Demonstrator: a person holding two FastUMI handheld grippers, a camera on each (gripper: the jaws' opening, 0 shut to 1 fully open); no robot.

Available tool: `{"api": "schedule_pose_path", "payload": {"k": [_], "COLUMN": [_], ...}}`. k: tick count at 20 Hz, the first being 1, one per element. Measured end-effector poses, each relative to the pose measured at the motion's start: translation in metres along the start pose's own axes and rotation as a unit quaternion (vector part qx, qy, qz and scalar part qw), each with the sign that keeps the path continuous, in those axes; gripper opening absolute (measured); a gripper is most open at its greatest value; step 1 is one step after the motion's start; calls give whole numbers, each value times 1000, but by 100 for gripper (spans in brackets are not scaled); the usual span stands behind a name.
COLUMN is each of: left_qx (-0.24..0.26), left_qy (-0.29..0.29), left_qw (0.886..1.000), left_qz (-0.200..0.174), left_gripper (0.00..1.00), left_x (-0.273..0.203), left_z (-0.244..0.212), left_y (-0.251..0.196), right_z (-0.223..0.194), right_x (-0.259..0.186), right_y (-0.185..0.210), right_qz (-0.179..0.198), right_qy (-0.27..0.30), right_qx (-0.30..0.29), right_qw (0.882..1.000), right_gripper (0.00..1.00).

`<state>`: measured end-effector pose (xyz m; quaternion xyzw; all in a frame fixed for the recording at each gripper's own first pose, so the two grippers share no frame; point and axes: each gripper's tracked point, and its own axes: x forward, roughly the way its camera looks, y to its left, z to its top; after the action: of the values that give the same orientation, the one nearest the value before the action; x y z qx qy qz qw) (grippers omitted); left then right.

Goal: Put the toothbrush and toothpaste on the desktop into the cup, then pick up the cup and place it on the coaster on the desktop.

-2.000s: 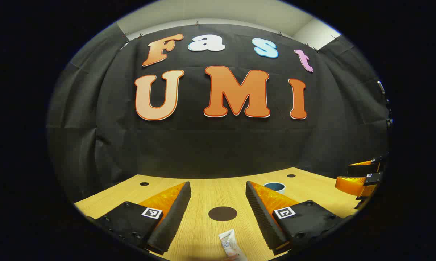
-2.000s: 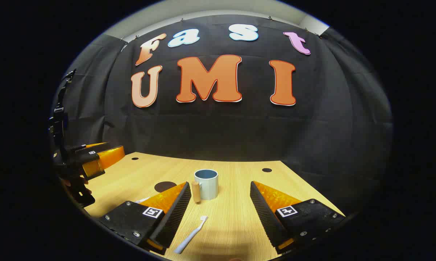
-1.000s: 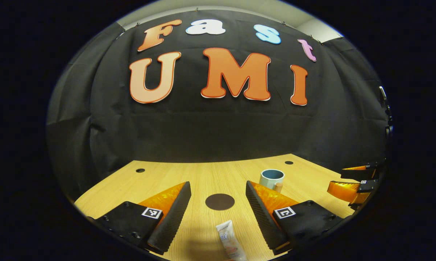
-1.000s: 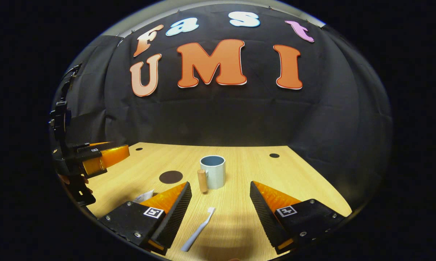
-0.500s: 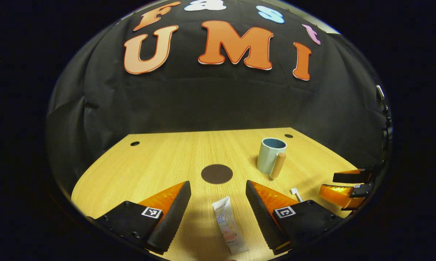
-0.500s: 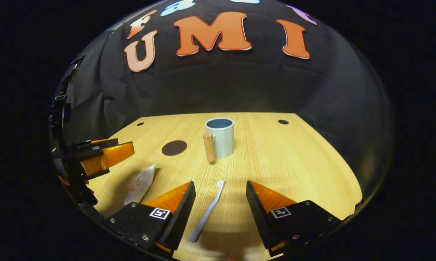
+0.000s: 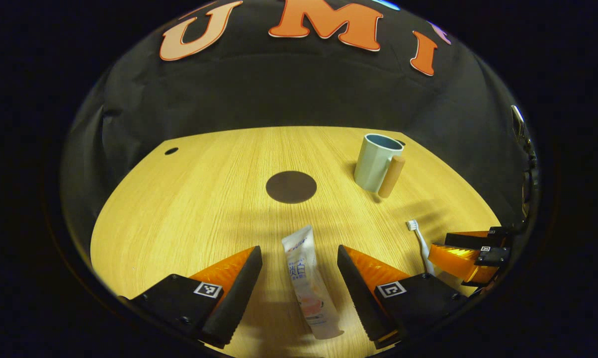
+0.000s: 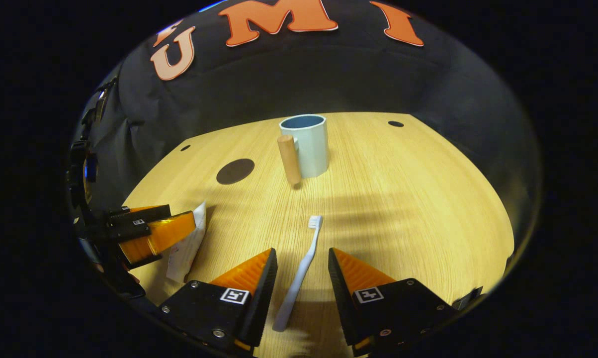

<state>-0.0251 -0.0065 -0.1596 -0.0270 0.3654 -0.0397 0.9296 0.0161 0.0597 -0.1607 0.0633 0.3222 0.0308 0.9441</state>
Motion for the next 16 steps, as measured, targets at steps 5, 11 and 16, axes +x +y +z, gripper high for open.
{"api": "schedule_pose_path", "payload": {"k": [5,11,16], "left_qx": [-12,5,-5], "left_qy": [27,45,47], "left_qw": [1000,999,998], "left_qz": [0,15,37], "left_gripper": [97,85,65], "left_x": [10,14,9], "left_z": [-14,-27,-29], "left_y": [-7,-6,-1], "right_z": [-4,7,7], "right_x": [-4,-5,6], "right_y": [2,7,14], "right_qz": [-13,-43,-49], "right_qy": [24,33,28], "right_qx": [12,2,-2], "right_qw": [1000,999,998], "right_gripper": [49,25,14]}}
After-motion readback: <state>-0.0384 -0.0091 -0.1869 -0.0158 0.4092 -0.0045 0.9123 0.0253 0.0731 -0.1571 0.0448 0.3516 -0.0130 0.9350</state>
